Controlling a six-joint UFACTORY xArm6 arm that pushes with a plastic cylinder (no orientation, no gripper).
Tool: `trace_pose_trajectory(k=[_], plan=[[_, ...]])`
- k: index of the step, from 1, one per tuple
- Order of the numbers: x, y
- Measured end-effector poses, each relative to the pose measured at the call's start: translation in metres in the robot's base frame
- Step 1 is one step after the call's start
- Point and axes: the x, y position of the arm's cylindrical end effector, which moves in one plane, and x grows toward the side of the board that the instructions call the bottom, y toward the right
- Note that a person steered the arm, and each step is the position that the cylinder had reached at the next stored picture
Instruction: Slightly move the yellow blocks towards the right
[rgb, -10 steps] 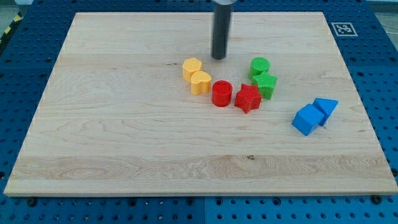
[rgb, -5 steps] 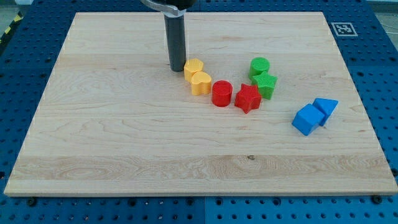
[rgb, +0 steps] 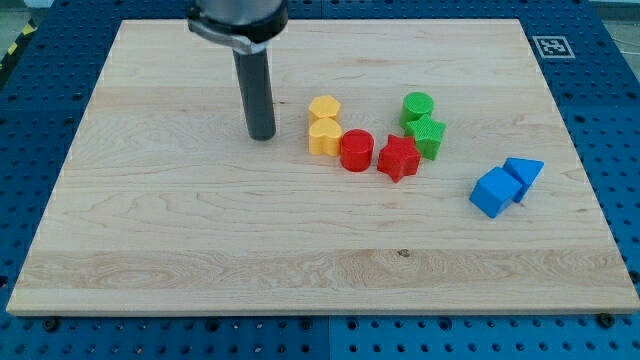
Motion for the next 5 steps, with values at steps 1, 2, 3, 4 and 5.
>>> trace_pose_trajectory(k=[1, 2, 3, 4, 5], plan=[[0.0, 0.0], [0.01, 0.0], [0.043, 0.004], [0.071, 0.083], [0.134, 0.134]])
